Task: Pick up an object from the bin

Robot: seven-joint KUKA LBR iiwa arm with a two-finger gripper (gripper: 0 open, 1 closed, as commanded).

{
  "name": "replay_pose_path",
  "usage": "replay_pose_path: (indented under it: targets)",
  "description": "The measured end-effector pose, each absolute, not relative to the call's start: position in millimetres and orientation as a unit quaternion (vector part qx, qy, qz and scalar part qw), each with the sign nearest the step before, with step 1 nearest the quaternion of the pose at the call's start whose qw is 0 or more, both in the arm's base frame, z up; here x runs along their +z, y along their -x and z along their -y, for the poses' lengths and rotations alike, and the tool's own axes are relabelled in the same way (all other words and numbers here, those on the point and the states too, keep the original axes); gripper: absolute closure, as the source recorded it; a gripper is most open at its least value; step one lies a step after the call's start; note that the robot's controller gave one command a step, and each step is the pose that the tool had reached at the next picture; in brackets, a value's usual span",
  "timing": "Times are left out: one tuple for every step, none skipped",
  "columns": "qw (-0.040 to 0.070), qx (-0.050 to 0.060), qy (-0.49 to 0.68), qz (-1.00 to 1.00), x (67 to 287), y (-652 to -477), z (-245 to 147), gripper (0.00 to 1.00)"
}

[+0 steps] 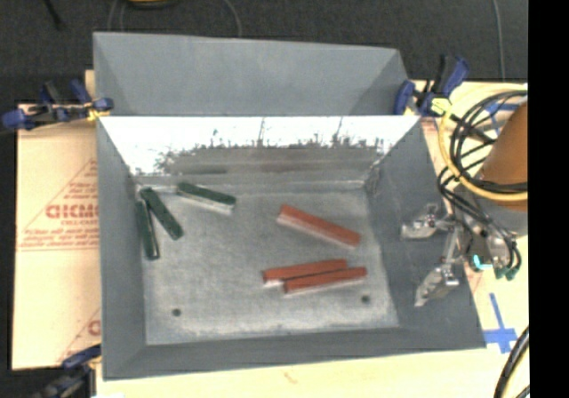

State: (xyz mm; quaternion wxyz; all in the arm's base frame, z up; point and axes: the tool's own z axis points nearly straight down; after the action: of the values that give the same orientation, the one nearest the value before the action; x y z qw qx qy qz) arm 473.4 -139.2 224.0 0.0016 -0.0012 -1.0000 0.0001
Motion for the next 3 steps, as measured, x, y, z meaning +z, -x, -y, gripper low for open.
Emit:
replay_pose_path:
  targets:
    - [-0.002,0.001,0.000,1.000,227,-475.1,139,0.00]
    - [-0.005,0.001,0.022,1.000,166,-495.7,95,0.00]
    - [-0.001,-0.001,-0.035,0.999,138,-507.7,84,0.00]
